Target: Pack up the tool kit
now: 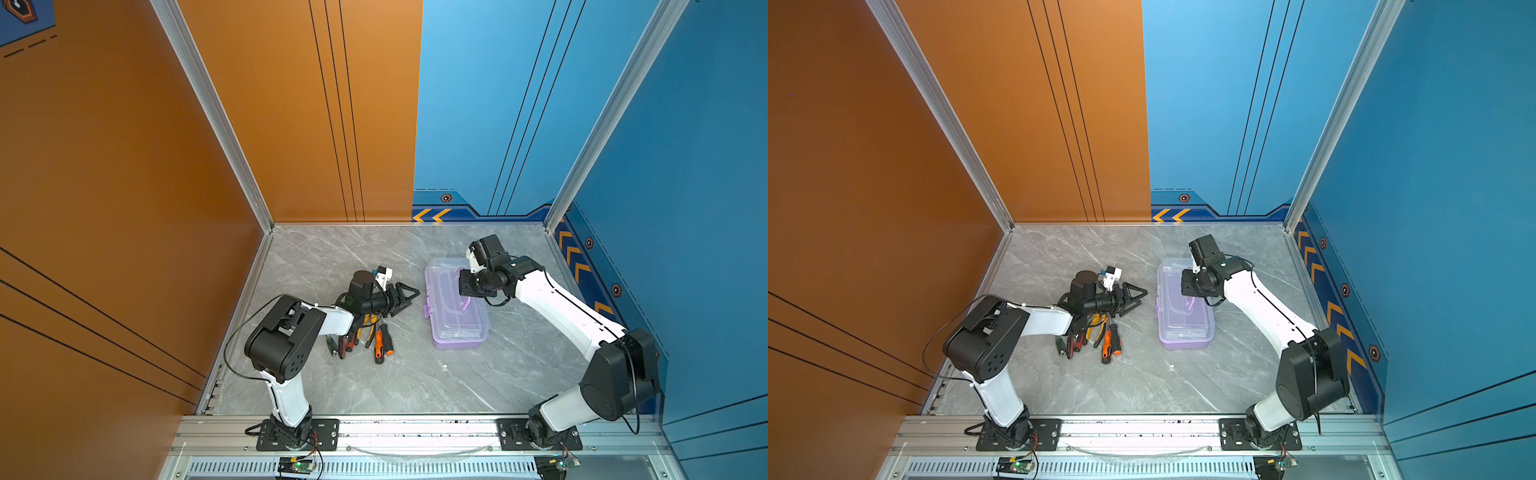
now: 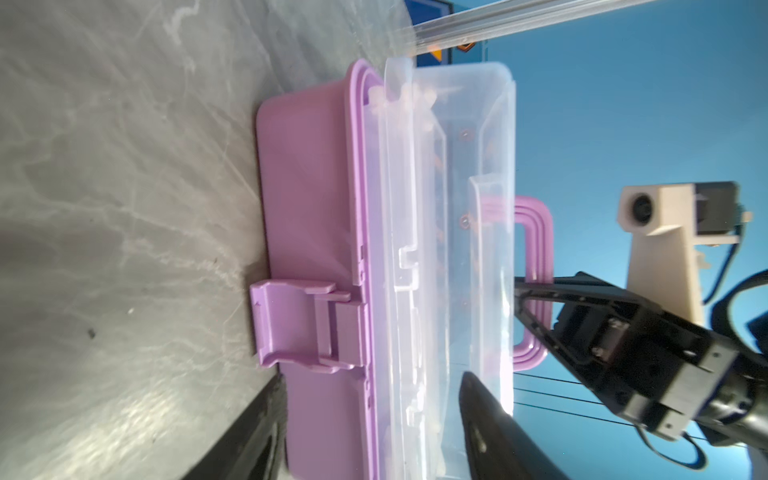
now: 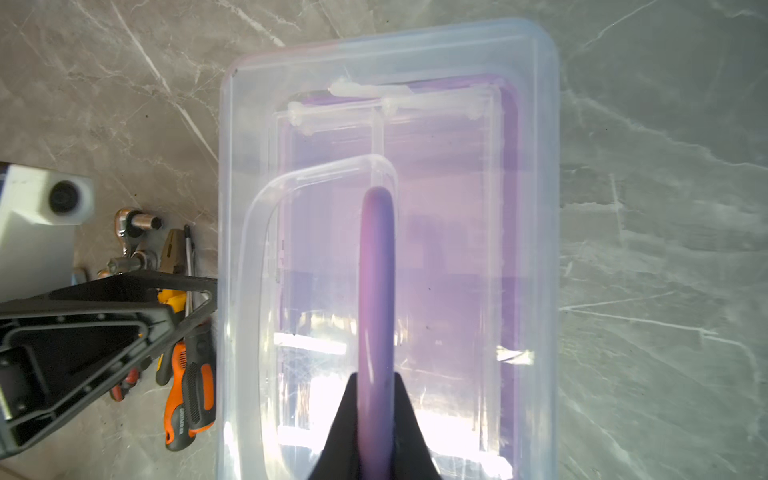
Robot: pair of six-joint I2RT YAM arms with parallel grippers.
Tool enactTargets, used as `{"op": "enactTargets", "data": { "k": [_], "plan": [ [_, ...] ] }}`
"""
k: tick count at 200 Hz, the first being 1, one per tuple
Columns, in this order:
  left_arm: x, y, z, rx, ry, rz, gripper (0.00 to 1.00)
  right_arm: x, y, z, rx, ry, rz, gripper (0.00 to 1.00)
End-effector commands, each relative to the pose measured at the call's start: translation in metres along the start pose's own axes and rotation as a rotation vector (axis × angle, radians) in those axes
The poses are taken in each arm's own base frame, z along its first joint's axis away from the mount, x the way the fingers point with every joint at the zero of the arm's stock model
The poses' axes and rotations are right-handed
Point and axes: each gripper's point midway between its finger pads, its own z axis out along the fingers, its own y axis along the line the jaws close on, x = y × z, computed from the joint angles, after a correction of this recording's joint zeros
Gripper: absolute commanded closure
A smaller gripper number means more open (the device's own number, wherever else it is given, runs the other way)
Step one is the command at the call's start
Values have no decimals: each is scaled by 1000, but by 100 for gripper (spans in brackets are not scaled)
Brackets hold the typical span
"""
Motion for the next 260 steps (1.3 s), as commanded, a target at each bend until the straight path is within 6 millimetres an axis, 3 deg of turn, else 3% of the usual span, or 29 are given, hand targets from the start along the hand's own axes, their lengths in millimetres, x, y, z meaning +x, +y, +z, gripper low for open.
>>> {"op": "enactTargets", "data": {
  "k": [1,39,68,131,206,260],
  "plan": [
    [2,-12,-5,-91,8,116,33,2,21,7,-130,36,13,100],
    [2,-9,-16,-145,-4,149,32,-2,28,10,-165,41,22,100],
    [2,1,-12,-159,12,137,32,-2,28,11,-182,38,32,100],
    [-2,-6,-11,-150,1,145,33,-6,25,14,-245,33,76,100],
    [0,-3,-8,-157,9,149,32,-26,35,-9,-503,-30,220,100],
    [-5,5,-2,-183,8,134,33,-29,23,-24,-575,-58,287,100]
  ]
}}
